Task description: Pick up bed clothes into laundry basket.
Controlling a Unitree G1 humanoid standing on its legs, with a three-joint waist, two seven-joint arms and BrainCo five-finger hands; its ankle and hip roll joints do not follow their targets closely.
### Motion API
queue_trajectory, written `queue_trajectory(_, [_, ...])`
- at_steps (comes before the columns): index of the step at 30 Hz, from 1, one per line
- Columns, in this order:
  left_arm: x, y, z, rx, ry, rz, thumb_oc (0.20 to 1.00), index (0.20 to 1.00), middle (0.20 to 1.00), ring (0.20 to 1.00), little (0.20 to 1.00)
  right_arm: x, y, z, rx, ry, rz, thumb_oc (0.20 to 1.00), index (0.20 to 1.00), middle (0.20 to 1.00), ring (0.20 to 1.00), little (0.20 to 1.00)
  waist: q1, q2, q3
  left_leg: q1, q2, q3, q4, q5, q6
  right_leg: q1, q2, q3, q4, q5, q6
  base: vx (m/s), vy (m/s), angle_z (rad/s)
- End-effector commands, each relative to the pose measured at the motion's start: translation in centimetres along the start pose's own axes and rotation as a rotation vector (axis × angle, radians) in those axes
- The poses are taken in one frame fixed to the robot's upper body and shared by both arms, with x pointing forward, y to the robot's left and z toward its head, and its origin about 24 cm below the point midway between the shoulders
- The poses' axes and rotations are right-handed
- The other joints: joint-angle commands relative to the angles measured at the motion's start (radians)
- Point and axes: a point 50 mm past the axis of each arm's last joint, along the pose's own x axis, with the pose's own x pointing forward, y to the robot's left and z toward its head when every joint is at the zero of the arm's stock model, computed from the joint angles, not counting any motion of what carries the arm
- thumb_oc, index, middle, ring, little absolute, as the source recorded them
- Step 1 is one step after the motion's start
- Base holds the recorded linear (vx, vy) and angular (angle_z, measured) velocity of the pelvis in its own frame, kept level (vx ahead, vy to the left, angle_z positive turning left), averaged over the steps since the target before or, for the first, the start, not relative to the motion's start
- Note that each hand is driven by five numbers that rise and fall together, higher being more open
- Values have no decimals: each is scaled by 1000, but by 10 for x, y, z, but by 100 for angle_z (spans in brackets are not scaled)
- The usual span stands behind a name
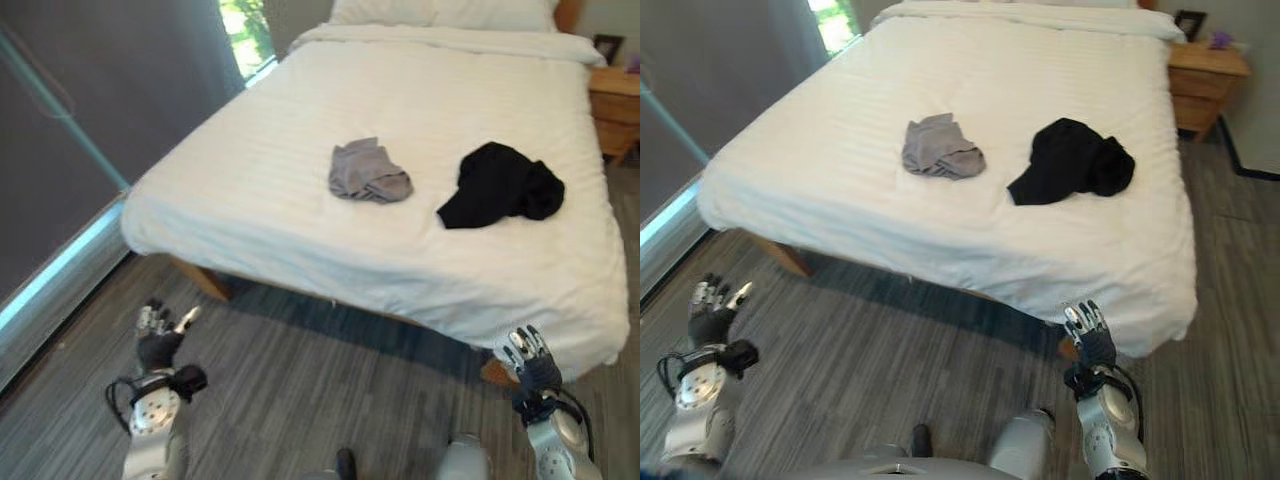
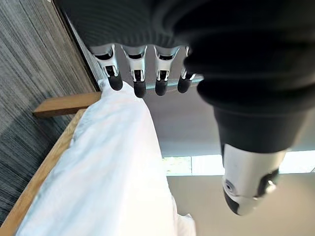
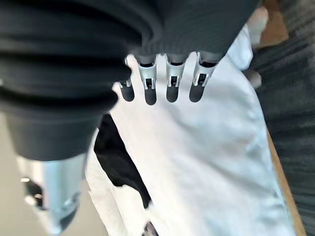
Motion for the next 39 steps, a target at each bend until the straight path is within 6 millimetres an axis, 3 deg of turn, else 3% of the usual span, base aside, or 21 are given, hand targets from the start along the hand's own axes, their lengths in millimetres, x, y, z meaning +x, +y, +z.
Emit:
queue_trajectory(1, [14,6,43,32,-209,40,1000,1000,1000,1000,1000,5,-18,37,23,-177,-57,1000,1000,1000,1000,1000,-5,-20,4,20,50,-61,46,-11,-57,220,159,73,-290,9,-68,157,-167,-28])
queue_trajectory(5, [12,8,44,2,-219,58,1000,1000,1000,1000,1000,9,-23,51,-6,-215,-69,1000,1000,1000,1000,1000,23,-36,1,-24,85,-43,172,0,-83,280,185,54,-351,-5,-93,114,-177,-44])
queue_trajectory(6, [14,5,39,-23,-188,47,1000,1000,1000,1000,1000,9,-26,55,-1,-220,-83,1000,1000,1000,1000,1000,29,-45,19,-71,107,-61,298,44,-108,328,196,41,-379,-12,-111,102,-177,-16])
queue_trajectory(7, [14,3,38,-32,-183,43,1000,1000,1000,1000,1000,9,-26,56,33,-227,-83,1000,1000,1000,1000,1000,35,-53,37,-110,102,-90,401,68,-121,349,196,46,-386,-13,-123,114,-183,22])
queue_trajectory(10, [13,0,37,-31,-182,31,1000,1000,1000,1000,1000,8,-23,53,-25,-193,-41,1000,1000,1000,1000,1000,46,-66,43,-167,72,-148,435,75,-119,378,194,58,-410,-20,-127,86,-38,-9])
queue_trajectory(15, [13,-1,33,-22,-163,18,1000,1000,1000,1000,1000,7,-25,46,-42,-154,-40,1000,1000,1000,1000,1000,49,-76,23,-189,68,-141,266,47,-103,397,177,70,-432,-21,-106,170,33,-23])
queue_trajectory(17, [11,-5,29,-25,-148,4,1000,1000,1000,1000,1000,7,-25,45,-38,-152,-37,1000,1000,1000,1000,1000,60,-69,15,-194,50,-167,182,65,-99,412,180,81,-440,-29,-99,203,87,-18])
queue_trajectory(18, [10,-4,24,-18,-132,2,1000,1000,1000,1000,1000,9,-21,43,-39,-148,-26,1000,1000,1000,1000,1000,66,-54,12,-226,46,-184,126,120,-118,431,187,90,-456,-37,-95,225,153,1])
queue_trajectory(20, [10,-6,24,-12,-129,-14,1000,1000,1000,1000,1000,11,-16,43,-52,-147,-7,1000,1000,1000,1000,1000,65,-46,5,-225,49,-121,111,122,-109,442,188,92,-453,-47,-89,217,157,-13])
queue_trajectory(24, [6,-5,20,-31,-122,5,1000,1000,1000,1000,1000,12,-10,44,-48,-155,6,1000,1000,1000,1000,1000,75,-45,-11,-211,31,-126,136,90,-92,468,158,89,-453,-59,-73,194,189,-31])
queue_trajectory(26, [3,0,20,-39,-122,33,1000,1000,1000,1000,1000,15,-6,45,-57,-163,9,1000,1000,1000,1000,1000,81,-47,-18,-172,6,-105,136,38,-49,447,96,91,-329,-46,-45,210,293,11])
queue_trajectory(28, [6,0,23,-33,-133,41,1000,1000,1000,1000,1000,17,0,48,-85,-173,27,1000,1000,1000,1000,1000,82,-48,-4,-133,-23,-99,123,21,-15,362,38,117,-127,26,-22,121,273,12])
queue_trajectory(30, [7,-2,28,-27,-151,26,1000,1000,1000,1000,1000,20,6,55,-142,-192,52,1000,1000,1000,1000,1000,65,-29,32,-102,-35,-135,111,22,17,271,32,161,68,114,-33,81,227,23])
queue_trajectory(31, [8,-3,29,-24,-158,19,1000,1000,1000,1000,1000,22,5,59,-173,-201,47,1000,1000,1000,1000,1000,57,-19,48,-93,-30,-154,97,23,19,213,53,199,131,95,-42,116,97,52])
queue_trajectory(32, [9,-5,28,-13,-154,1,1000,1000,1000,1000,1000,25,1,68,-232,-222,26,1000,1000,1000,1000,1000,51,-19,52,-73,-36,-189,86,18,19,166,90,231,87,49,-53,110,18,65])
queue_trajectory(34, [9,-5,28,-14,-153,1,1000,1000,1000,1000,1000,25,1,68,-233,-223,26,1000,1000,1000,1000,1000,49,-15,50,-72,-32,-191,82,18,18,168,93,227,84,49,-54,141,-44,62])
queue_trajectory(35, [7,-5,26,-26,-146,-3,1000,1000,1000,1000,1000,28,-3,80,-267,-247,5,1000,1000,1000,1000,1000,48,-26,42,-55,-39,-221,59,14,6,159,115,238,-80,13,-57,170,-82,51])
queue_trajectory(36, [7,-5,26,-27,-145,-3,1000,1000,1000,1000,1000,29,-3,80,-268,-246,5,1000,1000,1000,1000,1000,45,-23,43,-52,-36,-225,57,13,6,169,118,232,-92,15,-58,342,-184,38])
queue_trajectory(37, [6,-2,26,-22,-143,-4,1000,1000,1000,1000,1000,31,-8,96,-349,-283,-8,1000,1000,1000,1000,1000,39,-43,41,-33,-44,-266,51,-2,-1,177,150,290,-282,32,-50,187,-104,34])
queue_trajectory(38, [6,-2,26,-22,-142,-4,1000,1000,1000,1000,1000,31,-8,96,-349,-283,-8,1000,1000,1000,1000,1000,38,-41,43,-31,-43,-267,50,-3,-1,182,151,288,-287,34,-50,333,-263,73])
queue_trajectory(39, [3,1,21,-8,-123,-16,1000,1000,1000,1000,1000,37,-17,123,-563,-300,-26,1000,1000,1000,1000,1000,70,-78,28,-36,-46,-300,59,-15,-5,243,153,309,-354,36,-47,201,-229,76])
